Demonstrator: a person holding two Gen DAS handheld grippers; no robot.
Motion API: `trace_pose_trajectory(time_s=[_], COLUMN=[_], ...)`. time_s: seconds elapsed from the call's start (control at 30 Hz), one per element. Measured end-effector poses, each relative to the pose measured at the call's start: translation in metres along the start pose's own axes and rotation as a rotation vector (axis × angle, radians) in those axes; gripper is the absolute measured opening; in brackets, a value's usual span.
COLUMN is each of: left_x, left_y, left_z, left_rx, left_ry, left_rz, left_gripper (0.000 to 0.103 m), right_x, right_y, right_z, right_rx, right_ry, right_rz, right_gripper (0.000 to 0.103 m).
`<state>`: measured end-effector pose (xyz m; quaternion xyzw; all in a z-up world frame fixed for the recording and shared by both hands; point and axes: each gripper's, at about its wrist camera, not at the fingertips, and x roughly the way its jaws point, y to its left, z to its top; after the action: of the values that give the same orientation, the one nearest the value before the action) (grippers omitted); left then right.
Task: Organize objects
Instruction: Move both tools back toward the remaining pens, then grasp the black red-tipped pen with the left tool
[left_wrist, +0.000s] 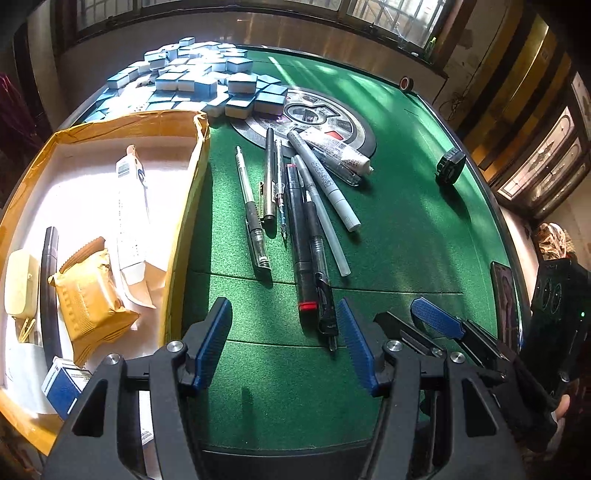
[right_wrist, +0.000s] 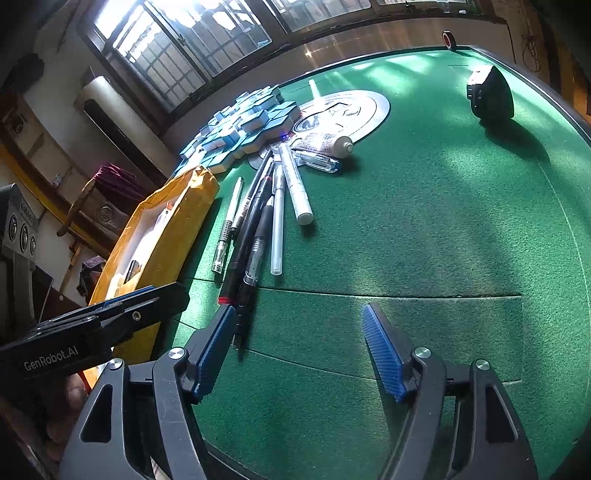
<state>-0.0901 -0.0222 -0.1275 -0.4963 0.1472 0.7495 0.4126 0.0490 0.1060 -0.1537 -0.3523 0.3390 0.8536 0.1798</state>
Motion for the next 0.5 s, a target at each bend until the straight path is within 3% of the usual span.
trace_pose_trajectory(time_s=[0.1, 0.2, 0.3, 0.4, 0.5], left_x=[0.012, 0.027, 0.033, 0.032, 0.029], left_y=[-0.001, 0.001, -0.001, -0.002, -0.007], left_z=[0.01, 0.018, 0.025, 0.031, 0.036], left_rx=[-0.013, -0.039, -0.036, -0.039, -0.007], left_ry=[0.028, 0.082, 0.077, 0.078, 0.068], left_rz=[0.016, -0.019, -0.003, -0.002, -0.015], left_gripper=[0.059, 0.058, 0.058, 0.041, 0.037], right_x=[0.001, 0.001, 0.001, 0.0, -0.001], right_y=[0.002, 0.006, 0.008, 0.005, 0.002], right_z=[0.001, -0.002, -0.005, -0.005, -0.005], right_rx=[-0.011, -0.049, -0.068, -0.054, -0.038], right_ry=[0.013, 0.011, 0.009, 0.006, 0.001], right_rz=[0.003, -0.02, -0.032, -0.017, -0.003], right_gripper=[0.075, 0.075, 0.075, 0.075, 0.075])
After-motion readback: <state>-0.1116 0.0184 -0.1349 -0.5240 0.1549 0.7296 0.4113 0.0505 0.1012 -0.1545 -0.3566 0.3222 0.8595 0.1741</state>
